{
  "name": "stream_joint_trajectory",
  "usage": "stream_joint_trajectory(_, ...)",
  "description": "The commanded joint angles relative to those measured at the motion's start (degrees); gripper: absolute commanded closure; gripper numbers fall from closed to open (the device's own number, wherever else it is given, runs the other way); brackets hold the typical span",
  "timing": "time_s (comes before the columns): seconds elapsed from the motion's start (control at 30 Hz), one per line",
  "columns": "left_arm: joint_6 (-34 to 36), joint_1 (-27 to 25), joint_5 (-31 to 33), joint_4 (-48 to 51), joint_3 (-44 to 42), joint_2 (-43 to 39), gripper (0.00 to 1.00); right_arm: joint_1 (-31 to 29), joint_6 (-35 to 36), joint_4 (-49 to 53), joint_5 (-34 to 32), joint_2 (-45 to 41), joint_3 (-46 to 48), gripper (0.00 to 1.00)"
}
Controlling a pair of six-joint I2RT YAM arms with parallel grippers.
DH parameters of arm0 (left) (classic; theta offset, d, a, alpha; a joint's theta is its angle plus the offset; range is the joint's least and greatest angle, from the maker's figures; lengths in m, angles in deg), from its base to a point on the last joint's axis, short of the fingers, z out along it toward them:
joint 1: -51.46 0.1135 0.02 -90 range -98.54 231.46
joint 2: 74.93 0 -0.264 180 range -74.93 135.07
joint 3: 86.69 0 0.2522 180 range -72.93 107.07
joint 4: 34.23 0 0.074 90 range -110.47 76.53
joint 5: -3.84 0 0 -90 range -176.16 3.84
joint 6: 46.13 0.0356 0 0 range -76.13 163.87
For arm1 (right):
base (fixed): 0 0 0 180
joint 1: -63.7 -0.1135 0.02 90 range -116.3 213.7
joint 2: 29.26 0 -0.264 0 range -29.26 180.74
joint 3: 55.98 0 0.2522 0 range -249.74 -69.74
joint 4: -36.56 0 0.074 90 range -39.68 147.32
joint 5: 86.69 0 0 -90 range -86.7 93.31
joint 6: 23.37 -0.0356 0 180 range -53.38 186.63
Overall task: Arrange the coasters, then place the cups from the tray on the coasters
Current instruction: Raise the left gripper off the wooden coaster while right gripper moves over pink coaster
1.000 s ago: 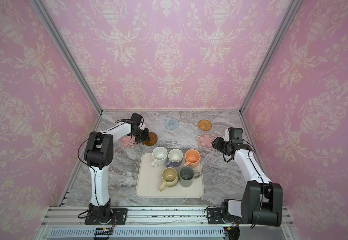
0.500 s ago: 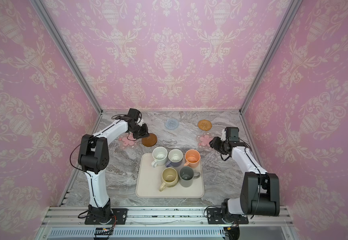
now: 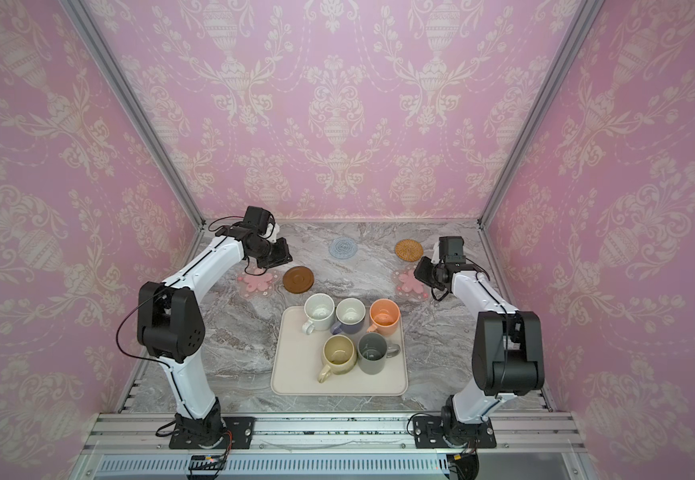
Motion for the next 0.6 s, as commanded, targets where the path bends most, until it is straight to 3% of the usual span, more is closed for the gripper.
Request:
stream_joint_trajectory(0.0, 2.68, 0.23, 4.38, 2.84, -0.86, -3.64, 0.77, -0.67, -0.73, -0.73, -2.47, 3.86, -4.83, 0.82)
stream_joint_trajectory(0.57, 1.54, 5.47, 5.62, -0.44, -5.69, -8.74, 0.71, -1.94, -3.56, 0.02, -7.61, 24.1, -26.63, 0.78)
